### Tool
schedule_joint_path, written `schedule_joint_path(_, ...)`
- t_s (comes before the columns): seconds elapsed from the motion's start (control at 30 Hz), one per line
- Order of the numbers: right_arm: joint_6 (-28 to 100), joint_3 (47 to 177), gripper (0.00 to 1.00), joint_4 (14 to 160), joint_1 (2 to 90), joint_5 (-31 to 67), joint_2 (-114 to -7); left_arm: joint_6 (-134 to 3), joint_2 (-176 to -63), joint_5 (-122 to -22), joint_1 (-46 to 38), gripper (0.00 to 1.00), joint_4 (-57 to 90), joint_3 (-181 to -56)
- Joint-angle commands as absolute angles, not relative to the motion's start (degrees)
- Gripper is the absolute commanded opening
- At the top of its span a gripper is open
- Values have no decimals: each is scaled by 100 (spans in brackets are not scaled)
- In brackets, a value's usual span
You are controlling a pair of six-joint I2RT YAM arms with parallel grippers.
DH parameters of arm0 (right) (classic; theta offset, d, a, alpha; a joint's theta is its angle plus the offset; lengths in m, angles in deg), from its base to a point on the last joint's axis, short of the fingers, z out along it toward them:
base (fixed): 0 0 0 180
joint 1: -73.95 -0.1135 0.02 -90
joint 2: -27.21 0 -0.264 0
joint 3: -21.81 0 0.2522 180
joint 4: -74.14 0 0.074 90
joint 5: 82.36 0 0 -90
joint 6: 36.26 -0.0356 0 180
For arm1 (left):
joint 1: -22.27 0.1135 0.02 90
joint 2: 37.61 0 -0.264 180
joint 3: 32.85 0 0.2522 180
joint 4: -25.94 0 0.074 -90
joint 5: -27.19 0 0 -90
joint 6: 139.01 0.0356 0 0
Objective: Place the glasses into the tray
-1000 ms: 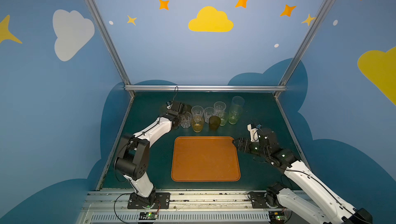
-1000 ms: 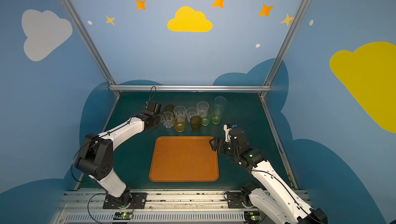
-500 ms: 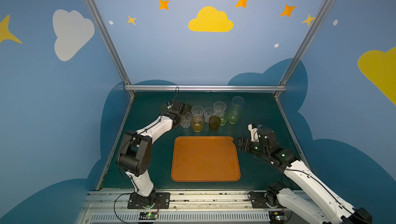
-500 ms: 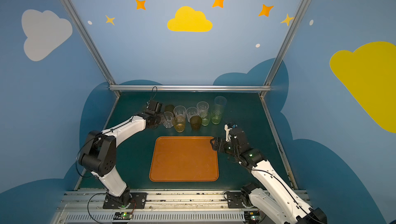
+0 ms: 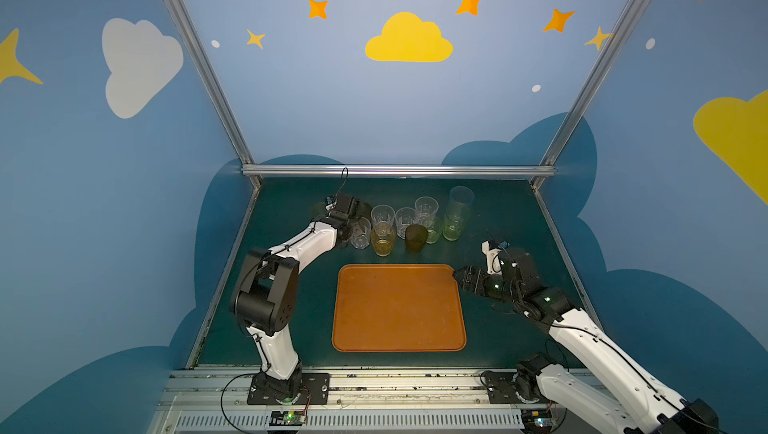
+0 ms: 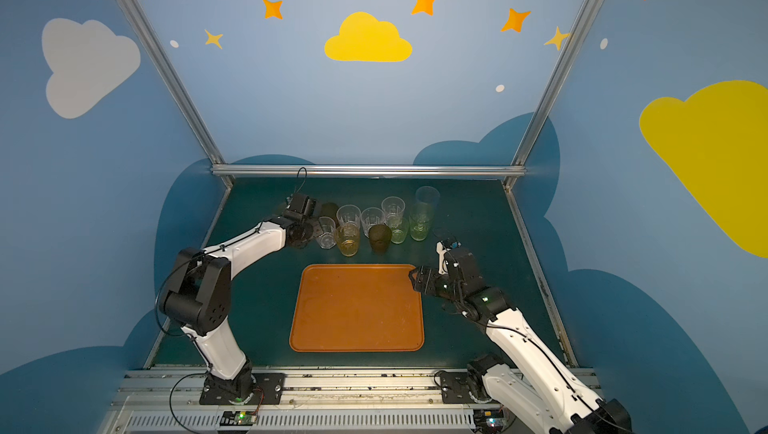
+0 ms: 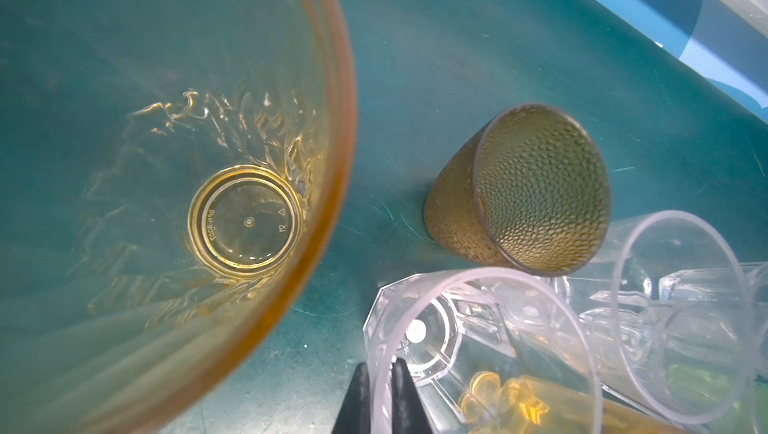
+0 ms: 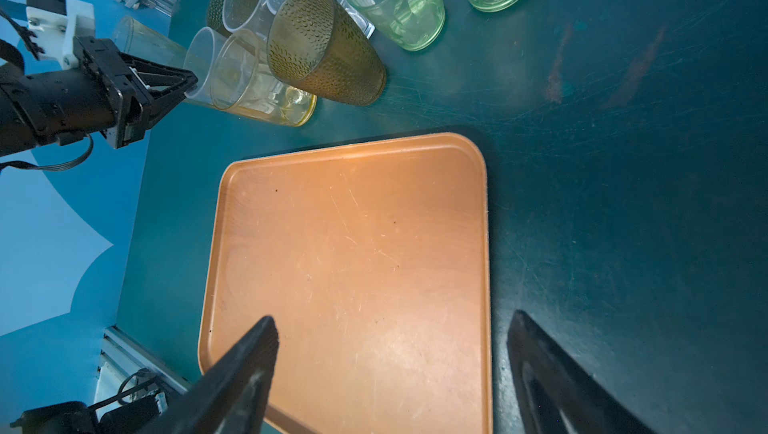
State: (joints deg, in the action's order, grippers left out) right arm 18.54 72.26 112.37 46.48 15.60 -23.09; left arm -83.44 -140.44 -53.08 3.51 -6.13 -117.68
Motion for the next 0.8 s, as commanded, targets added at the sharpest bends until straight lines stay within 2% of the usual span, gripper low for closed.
schedule_joint_path(0.0,1827,7157,86,11234,4671,1567,-2341,-8243,-14133,-5200,373,13,-866,-11877)
schedule_joint_path(0.2,1823,7139,88,11213,4696,1572,-2307,-8212,-14115,-5191,373,11,-868,-11858)
schedule_joint_path(0.3,1822,7134,88,11189,4698,1580,-2290,-8183,-14098,-5210,374,4,-926,-11903)
schedule_joint_path(0.77,1748,7208,88,10953,4724,1742,-2575,-8188,-13628,-5335,373,4,-918,-11633)
